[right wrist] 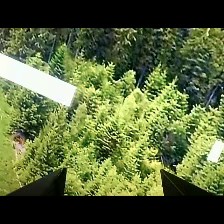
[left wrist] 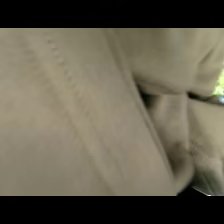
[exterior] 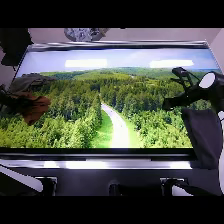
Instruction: Fold the shirts.
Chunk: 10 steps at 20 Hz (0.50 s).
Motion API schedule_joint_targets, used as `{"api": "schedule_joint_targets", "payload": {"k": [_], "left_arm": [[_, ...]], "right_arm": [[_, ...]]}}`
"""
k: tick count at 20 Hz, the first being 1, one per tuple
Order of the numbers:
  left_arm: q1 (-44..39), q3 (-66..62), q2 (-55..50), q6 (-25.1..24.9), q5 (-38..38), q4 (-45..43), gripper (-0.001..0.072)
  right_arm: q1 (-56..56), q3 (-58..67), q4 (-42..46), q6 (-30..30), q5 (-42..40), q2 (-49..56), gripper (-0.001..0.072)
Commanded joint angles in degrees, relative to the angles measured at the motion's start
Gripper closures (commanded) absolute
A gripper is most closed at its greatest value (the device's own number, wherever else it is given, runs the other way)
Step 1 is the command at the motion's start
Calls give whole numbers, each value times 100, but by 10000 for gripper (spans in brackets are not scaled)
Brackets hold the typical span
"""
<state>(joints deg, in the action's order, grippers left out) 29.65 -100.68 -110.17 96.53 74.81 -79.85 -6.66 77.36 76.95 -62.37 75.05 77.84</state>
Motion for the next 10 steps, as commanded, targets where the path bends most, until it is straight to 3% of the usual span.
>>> {"api": "schedule_joint_targets", "payload": {"k": [1,2,3,7,10], "left_arm": [[-22,68,-149,-144,-90,146,363],[-20,68,-116,-153,-63,146,620],[-9,59,-50,-160,-39,146,669],[-153,-50,791,-256,-247,442,671],[-741,-50,1987,-249,-796,468,671]], "right_arm": [[7,-2,-188,-2,48,0,40],[7,-2,-195,-2,76,0,40],[7,-2,-199,-2,116,0,40],[7,0,-192,4,133,-2,41],[7,87,-199,2,153,-101,43]]}}
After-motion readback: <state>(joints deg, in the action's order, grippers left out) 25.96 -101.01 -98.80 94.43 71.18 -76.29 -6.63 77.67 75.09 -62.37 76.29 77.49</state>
